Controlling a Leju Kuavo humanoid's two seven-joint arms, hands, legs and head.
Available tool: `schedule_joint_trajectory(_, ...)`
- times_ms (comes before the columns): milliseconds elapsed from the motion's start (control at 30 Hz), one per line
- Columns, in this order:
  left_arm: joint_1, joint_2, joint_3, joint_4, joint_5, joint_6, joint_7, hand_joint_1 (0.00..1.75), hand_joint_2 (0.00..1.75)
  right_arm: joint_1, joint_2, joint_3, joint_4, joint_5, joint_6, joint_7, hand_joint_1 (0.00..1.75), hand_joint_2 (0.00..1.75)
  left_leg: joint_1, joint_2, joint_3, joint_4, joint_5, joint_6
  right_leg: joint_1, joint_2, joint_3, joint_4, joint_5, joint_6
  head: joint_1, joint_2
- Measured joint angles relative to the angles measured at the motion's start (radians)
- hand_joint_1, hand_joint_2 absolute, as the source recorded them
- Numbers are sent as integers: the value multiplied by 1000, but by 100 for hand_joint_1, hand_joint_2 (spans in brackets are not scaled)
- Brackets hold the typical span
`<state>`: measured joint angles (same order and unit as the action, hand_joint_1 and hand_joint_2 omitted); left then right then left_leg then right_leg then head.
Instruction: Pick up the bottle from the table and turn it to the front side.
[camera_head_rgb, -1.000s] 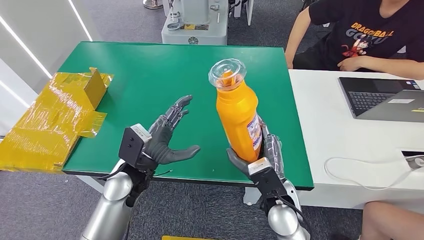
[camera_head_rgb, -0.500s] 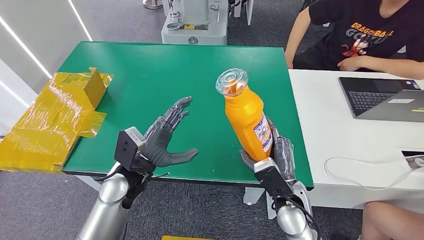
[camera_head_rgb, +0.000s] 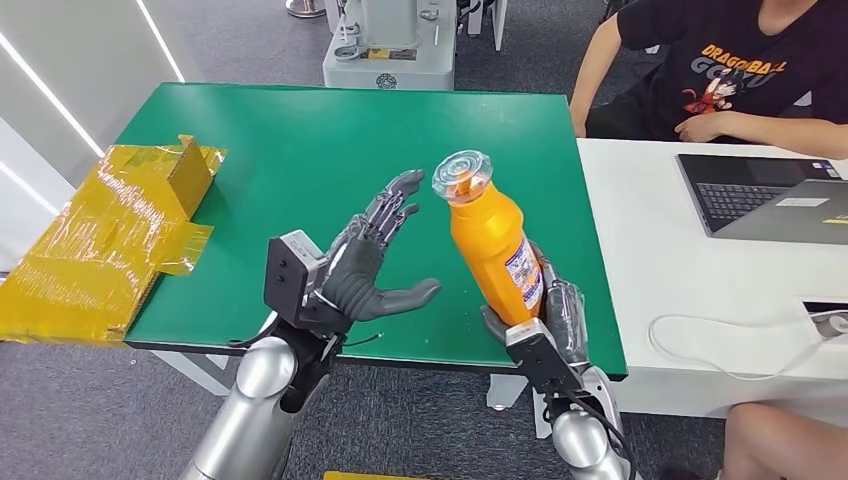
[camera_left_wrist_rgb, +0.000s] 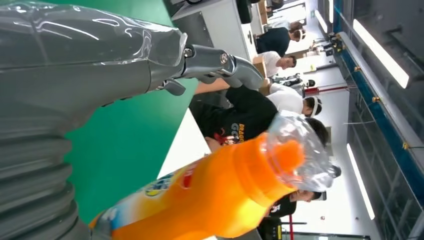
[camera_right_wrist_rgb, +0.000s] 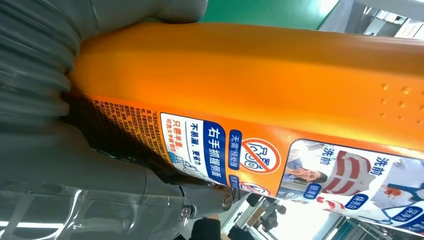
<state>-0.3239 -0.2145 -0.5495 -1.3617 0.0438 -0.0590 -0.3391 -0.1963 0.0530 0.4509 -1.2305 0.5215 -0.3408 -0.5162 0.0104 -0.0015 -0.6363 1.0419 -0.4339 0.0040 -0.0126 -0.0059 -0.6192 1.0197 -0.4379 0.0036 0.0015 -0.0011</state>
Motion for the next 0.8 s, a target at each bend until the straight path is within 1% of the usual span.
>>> schedule_joint_trajectory(167,-49,-14,-13,40,-25,15,0,0,175,-19,0,0,27,-17,-10,-16,175,175,0,0,0,0,0,0,0,0,0,0,0,0,0,0)
schedule_joint_trajectory(400,-148,-38,-15,182,-32,50,19,0,175,-72,2,0,72,-35,-17,-28,175,175,0,0,0,0,1,0,0,0,0,0,1,0,0,0)
schedule_joint_trajectory(600,-195,-63,-15,302,-28,61,23,0,175,-106,9,0,106,-57,-25,-41,175,175,0,0,0,0,1,0,0,0,0,0,1,0,0,0)
schedule_joint_trajectory(800,-216,-77,-15,381,-16,44,23,0,175,-135,12,-1,140,-68,-31,-54,175,175,0,0,0,0,1,0,0,0,0,0,1,0,0,0)
